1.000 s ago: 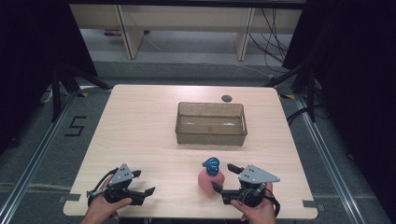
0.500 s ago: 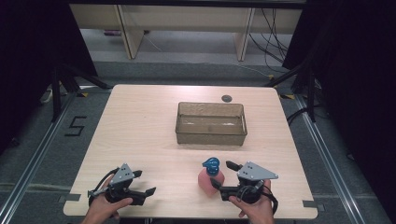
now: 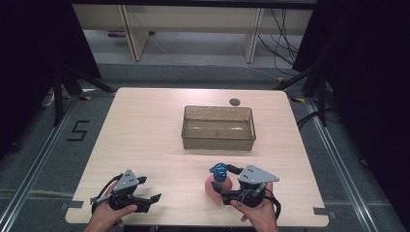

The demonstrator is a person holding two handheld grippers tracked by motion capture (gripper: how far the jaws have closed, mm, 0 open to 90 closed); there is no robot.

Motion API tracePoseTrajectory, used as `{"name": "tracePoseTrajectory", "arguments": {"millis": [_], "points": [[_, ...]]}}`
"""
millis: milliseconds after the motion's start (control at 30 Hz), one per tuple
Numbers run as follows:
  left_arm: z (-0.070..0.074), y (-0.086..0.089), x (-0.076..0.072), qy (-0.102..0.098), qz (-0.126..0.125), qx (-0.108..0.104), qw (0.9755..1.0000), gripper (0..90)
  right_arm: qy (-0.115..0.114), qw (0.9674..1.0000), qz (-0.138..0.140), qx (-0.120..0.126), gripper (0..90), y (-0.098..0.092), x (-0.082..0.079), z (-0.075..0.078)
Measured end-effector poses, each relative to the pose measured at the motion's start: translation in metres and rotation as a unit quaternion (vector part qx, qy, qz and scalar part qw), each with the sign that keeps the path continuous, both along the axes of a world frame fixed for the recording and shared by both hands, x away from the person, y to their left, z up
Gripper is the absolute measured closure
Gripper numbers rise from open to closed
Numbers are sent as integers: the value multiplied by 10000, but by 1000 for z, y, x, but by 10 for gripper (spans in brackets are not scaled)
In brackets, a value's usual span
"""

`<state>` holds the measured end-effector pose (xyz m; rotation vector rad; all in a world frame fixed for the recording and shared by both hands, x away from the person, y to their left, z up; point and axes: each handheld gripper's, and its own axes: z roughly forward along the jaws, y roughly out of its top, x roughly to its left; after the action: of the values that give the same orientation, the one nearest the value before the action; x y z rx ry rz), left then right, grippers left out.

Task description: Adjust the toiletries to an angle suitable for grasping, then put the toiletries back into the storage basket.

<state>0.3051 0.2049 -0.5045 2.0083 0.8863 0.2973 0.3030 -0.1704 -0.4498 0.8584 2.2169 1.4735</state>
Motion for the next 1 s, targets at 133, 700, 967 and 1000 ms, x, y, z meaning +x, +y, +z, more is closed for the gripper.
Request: {"name": "tracePoseTrajectory", "arguments": {"millis": [133,700,967,1000], "points": [[1,0,0,47,-10,36,10000,150,36,10000,-9,-66,271,1,3,0],[1,-1,-3,-24,-12,-46,10000,149,92,9998,74,-134,426,9,11,-5],[2,-1,-4,-36,-93,17,9999,149,13,9999,39,-146,495,11,9,-5],[1,-2,-5,-70,-35,-35,10000,150,-120,9997,-23,-208,512,11,8,-4]]}}
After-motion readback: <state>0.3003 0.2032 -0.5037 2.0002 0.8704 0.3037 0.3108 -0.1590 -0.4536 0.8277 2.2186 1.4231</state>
